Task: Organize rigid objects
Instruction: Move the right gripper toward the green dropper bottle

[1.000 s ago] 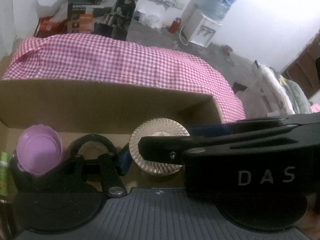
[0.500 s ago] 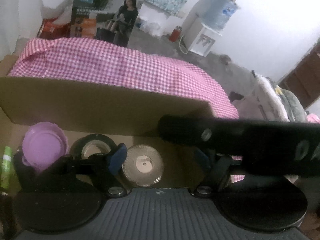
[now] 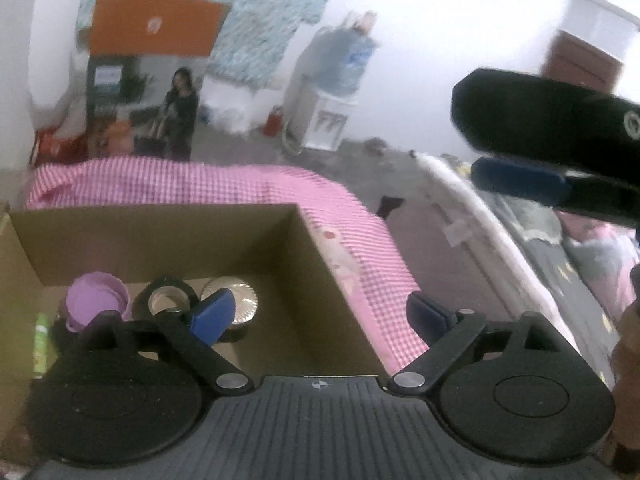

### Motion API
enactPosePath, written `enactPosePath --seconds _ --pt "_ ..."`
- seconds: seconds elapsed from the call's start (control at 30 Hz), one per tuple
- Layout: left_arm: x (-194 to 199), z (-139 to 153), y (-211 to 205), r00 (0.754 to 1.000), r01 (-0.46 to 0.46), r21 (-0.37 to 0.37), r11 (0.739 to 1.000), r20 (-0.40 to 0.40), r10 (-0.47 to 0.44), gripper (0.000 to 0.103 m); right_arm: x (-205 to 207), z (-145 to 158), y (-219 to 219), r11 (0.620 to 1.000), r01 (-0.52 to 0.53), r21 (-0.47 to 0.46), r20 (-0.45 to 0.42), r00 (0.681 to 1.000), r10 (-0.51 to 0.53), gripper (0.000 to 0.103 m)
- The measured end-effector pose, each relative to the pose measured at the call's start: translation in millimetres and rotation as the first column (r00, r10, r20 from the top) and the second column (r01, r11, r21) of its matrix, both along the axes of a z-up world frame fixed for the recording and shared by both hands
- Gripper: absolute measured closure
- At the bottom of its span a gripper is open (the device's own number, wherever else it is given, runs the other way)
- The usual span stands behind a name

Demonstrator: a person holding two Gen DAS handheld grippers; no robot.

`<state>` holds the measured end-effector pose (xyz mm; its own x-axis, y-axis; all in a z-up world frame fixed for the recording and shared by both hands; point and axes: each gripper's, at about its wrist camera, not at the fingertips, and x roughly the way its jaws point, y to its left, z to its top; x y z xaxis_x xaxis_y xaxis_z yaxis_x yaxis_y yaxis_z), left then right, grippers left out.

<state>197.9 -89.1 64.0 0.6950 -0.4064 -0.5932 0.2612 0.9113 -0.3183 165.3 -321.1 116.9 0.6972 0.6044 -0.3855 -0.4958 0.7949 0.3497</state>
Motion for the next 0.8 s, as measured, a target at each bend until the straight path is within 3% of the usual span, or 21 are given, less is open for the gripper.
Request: enactPosePath --seconds 0.17,0.37,0.57,0.7,0.8 --pt "-40 3 3 0.998 0.039 0.022 0.999 0.047 -0.04 0.005 -54 14 5 0.999 0.045 -0.027 0.079 0.996 -0.042 0.0" --pt "-83 3 19 0.992 0.099 0.034 0.994 0.079 -0.101 0.005 -100 20 28 0.986 0.085 -0.147 0.141 0.988 -0.064 0.0" --pt "-114 -3 46 0.993 0.083 0.011 0.996 0.085 -0.084 0.004 -131 27 60 0.949 0.18 -0.26 0.236 0.965 -0.118 0.0" --pt "-132 -11 63 0.994 0.064 0.011 0.998 0.084 -0.065 0.004 -139 28 79 0.935 0.169 -0.311 0.234 0.967 -0.097 0.0" --pt "-144 -19 72 0.995 0.056 0.021 0.998 0.086 -0.058 0.004 -144 18 87 0.943 0.149 -0.298 0.226 0.971 -0.082 0.0"
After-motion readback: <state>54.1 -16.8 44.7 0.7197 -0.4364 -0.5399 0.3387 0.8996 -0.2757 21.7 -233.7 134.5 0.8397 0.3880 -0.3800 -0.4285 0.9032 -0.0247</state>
